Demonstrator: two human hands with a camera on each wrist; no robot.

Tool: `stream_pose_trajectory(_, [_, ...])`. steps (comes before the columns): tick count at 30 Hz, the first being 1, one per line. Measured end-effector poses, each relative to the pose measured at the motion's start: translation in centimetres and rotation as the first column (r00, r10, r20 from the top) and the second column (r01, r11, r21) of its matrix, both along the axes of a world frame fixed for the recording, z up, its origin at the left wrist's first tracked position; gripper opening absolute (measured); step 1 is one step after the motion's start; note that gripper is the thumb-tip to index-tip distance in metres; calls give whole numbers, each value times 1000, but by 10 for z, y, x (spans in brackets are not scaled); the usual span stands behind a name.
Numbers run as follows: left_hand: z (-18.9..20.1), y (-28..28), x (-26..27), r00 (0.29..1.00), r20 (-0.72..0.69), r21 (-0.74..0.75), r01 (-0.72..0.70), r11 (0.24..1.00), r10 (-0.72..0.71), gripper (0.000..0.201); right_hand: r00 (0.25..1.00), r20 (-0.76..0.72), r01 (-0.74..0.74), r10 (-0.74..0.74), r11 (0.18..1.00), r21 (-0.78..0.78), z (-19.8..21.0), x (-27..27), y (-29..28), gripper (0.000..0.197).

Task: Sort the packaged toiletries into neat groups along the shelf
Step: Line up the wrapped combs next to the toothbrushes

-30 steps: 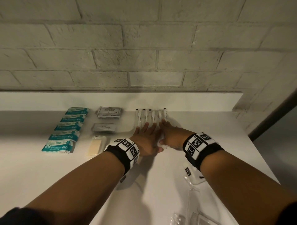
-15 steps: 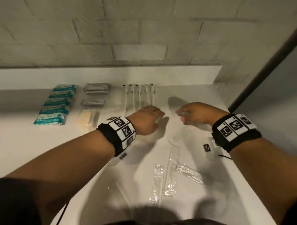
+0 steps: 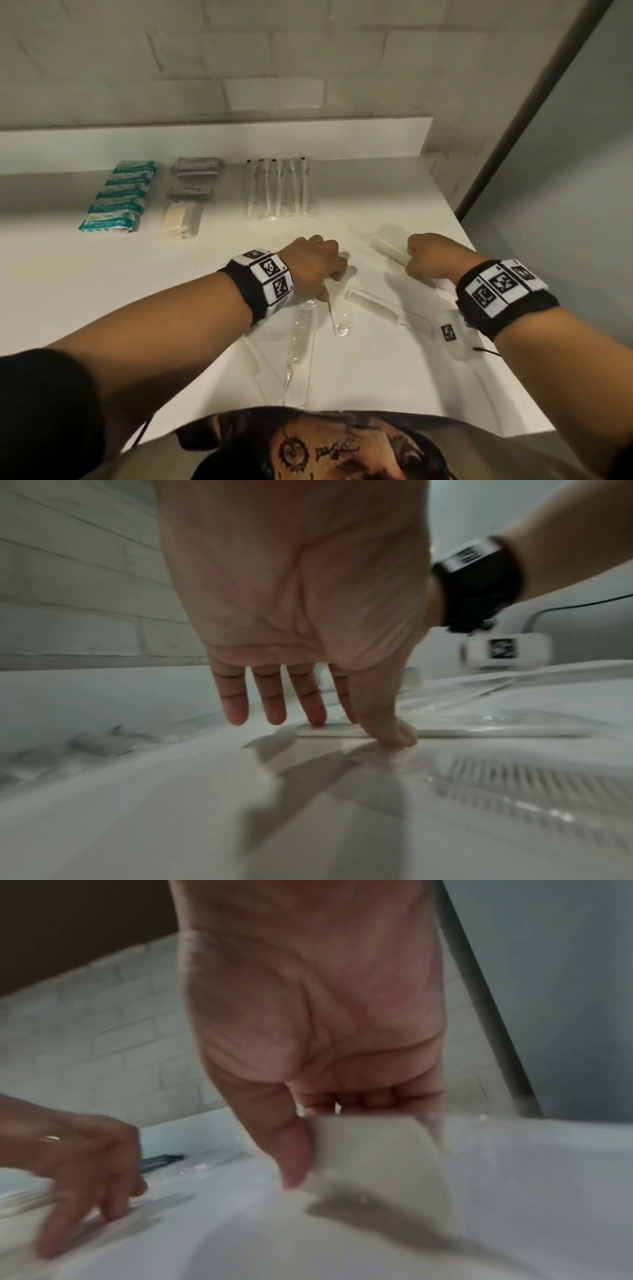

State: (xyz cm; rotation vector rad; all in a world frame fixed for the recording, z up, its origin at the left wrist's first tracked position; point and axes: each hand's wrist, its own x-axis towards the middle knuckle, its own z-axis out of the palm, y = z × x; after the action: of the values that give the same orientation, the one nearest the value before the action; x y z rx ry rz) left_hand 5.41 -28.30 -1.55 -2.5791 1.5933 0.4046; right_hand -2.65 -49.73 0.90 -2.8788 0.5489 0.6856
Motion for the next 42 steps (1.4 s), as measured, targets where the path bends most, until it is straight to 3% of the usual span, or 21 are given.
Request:
stream_pose_trajectory(2, [-1, 1, -1, 999, 17, 14, -43, 999, 43, 39, 1000, 29, -1, 0, 998, 55, 5, -18, 4, 15])
stream_pose_trajectory(4, [-1, -1, -3, 997, 24, 24, -72, 997, 71, 41, 999, -2, -35, 35, 992, 120, 5, -36, 12, 19])
stream_pose_trajectory(10, [3, -2, -8, 978, 38, 130, -209, 969, 206, 49, 999, -28, -36, 39, 995, 91, -14, -62, 44, 61])
stream_pose_trajectory(13, [0, 4, -17, 947, 4, 160, -317, 935, 320, 45, 992, -72, -99, 104, 992, 73, -15, -66, 54, 51])
stream_pose_trajectory(17, [5, -3, -19, 930, -19, 173, -358, 918, 366, 48, 975, -123, -182, 186, 982, 49, -12, -66, 61, 29])
stream_pose_trajectory(20, [8, 1, -25, 909, -93, 62, -402, 914, 406, 37, 946, -85, -306, 313, 948, 86, -14, -74, 68, 20])
stream_pose_trajectory(24, [31, 38, -24, 841, -264, -176, -523, 834, 472, 37, 880, 116, -474, 460, 865, 167, -10, -72, 91, 34])
stream_pose_trajectory(26, [45, 64, -25, 840, -257, -103, -516, 851, 478, 35, 820, 171, -570, 546, 804, 170, -6, -65, 111, 55])
stream_pose_trajectory(28, [51, 89, -28, 864, -161, 115, -463, 879, 477, 38, 759, 171, -650, 628, 749, 128, -6, -57, 129, 68])
stream_pose_trajectory(31, [42, 117, -37, 887, -72, 372, -400, 838, 456, 50, 711, 93, -701, 697, 713, 25, -12, -43, 145, 59])
stream_pose_trajectory(34, [28, 133, -42, 886, -83, 370, -398, 839, 457, 53, 711, 70, -697, 700, 714, -66, -10, -35, 152, 47])
stream_pose_trajectory(38, [19, 144, -41, 902, -31, 316, -400, 860, 431, 53, 728, -43, -683, 684, 717, -140, -2, -33, 156, 47])
stream_pose_trajectory(42, [12, 150, -39, 909, -8, 271, -399, 876, 417, 59, 827, -102, -559, 553, 828, -43, -5, -21, 159, 55])
